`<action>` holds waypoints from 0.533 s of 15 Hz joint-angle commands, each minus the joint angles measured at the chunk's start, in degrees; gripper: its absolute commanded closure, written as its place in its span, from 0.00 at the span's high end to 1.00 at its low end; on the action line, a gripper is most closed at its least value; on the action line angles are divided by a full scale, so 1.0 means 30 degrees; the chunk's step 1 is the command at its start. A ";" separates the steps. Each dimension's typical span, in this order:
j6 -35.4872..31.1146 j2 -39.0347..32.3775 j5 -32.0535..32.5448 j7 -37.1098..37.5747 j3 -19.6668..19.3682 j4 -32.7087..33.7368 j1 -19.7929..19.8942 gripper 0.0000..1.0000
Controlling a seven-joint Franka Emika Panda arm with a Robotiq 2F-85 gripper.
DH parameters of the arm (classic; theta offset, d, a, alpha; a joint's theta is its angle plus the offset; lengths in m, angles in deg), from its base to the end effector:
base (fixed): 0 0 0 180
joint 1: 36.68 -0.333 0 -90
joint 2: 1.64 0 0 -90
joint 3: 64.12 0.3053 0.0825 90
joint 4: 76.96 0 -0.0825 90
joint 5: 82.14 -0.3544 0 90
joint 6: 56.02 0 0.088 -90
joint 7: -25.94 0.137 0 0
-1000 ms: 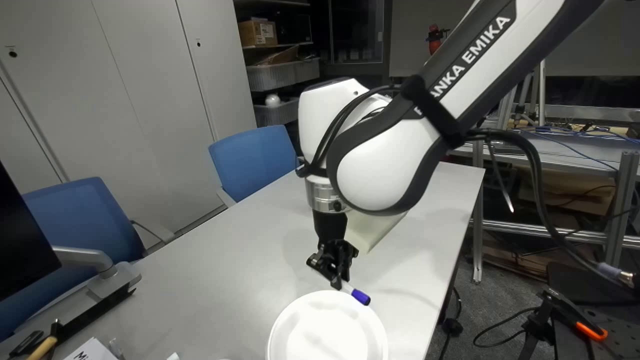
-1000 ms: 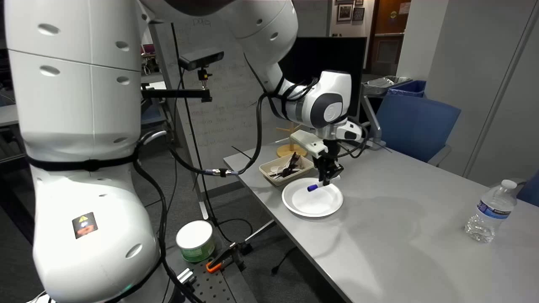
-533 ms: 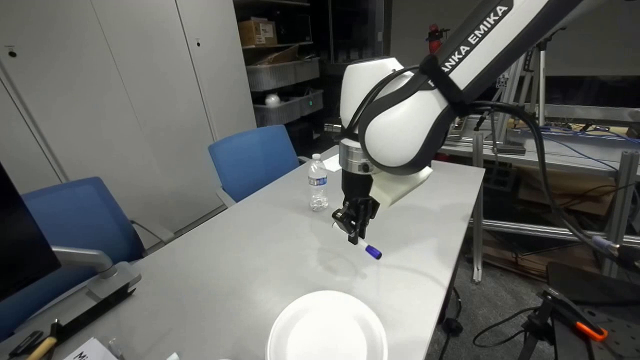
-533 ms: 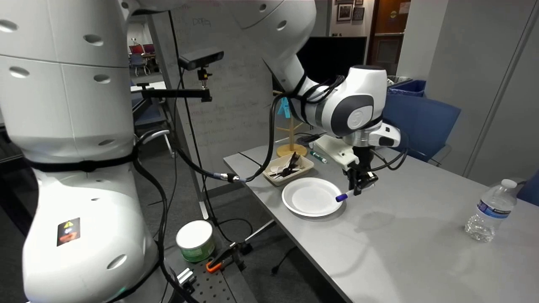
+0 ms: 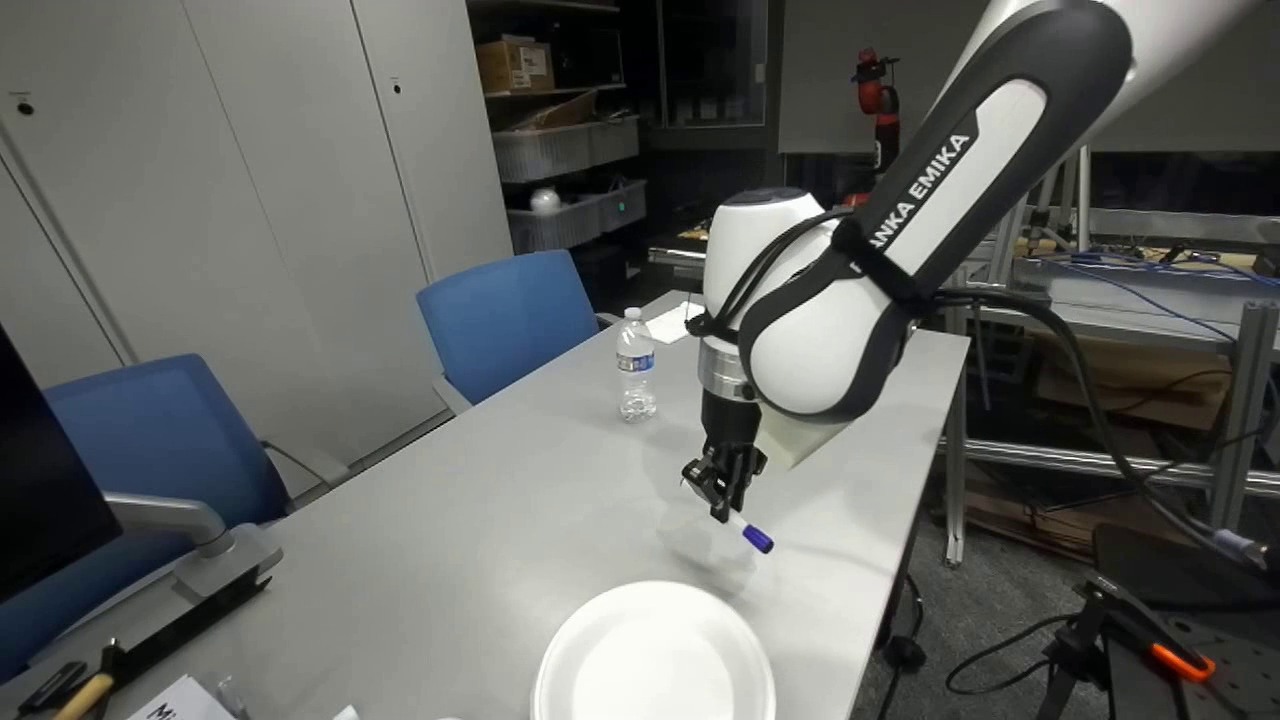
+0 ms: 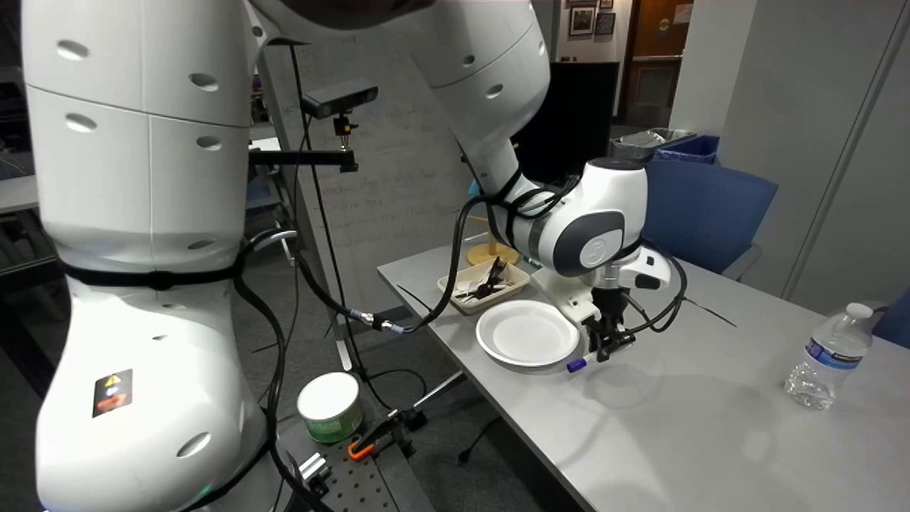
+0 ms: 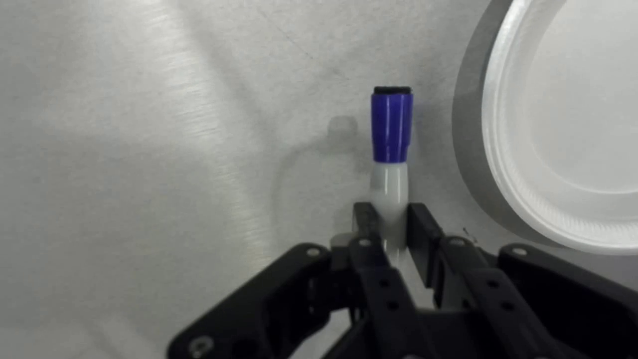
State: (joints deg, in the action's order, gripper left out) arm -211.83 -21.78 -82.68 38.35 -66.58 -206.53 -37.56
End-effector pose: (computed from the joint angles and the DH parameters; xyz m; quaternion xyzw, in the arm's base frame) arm 0.5344 -0.0155 0.2001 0.9908 -0.1241 0.0536 0.0001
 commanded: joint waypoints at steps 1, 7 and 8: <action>-0.0873 -0.1655 -0.0471 -0.0062 -0.0132 0.0844 0.0135 0.05; -0.0737 -0.3245 -0.0896 -0.0098 -0.0312 0.2266 0.0439 0.05; -0.0644 -0.3372 -0.0955 -0.0074 -0.0330 0.2433 0.0426 0.05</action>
State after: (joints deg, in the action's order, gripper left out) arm -213.58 -29.68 -84.10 38.43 -67.57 -201.97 -36.60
